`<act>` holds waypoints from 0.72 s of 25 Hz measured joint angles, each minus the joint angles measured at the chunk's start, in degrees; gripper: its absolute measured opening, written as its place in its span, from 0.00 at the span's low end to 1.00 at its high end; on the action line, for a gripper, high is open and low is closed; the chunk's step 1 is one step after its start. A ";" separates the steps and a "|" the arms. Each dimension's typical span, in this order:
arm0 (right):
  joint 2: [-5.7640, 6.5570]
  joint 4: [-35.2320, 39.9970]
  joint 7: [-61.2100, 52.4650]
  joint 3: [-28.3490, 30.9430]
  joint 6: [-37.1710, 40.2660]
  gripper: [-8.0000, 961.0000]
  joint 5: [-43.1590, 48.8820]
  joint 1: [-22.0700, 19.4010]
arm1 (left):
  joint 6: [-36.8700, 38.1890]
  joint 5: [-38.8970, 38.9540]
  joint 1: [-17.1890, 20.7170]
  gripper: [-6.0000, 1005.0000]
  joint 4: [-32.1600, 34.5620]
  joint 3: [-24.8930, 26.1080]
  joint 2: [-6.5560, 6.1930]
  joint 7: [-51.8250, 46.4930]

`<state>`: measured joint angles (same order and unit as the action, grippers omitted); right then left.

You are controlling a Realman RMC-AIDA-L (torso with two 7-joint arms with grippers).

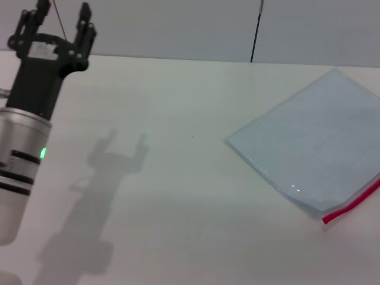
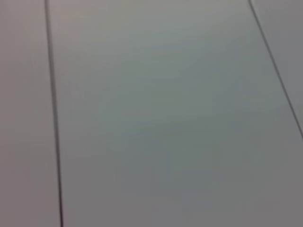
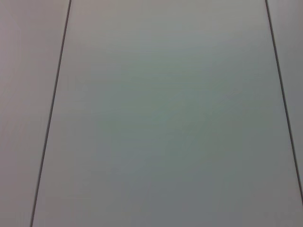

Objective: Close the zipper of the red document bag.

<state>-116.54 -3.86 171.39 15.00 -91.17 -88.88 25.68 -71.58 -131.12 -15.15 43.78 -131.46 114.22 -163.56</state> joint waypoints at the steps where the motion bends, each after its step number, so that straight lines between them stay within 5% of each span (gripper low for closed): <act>1: 0.00 -0.15 0.00 -0.01 -0.08 0.94 -0.03 0.06 | -1.41 0.01 -0.32 0.65 -1.57 0.00 0.00 -2.36; 7: 0.00 -0.74 -0.15 -0.05 -0.64 0.94 0.11 0.36 | -6.69 0.60 -1.54 0.65 -8.53 -0.24 0.75 -7.61; 18: -0.09 -1.77 -0.53 -0.13 -5.44 0.94 0.25 -0.13 | -12.11 0.25 -1.59 0.65 -11.17 -1.02 1.72 -7.67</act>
<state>-116.63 -5.63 170.86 14.87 -96.61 -88.63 25.55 -83.70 -130.87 -16.74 32.61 -132.48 115.94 -171.23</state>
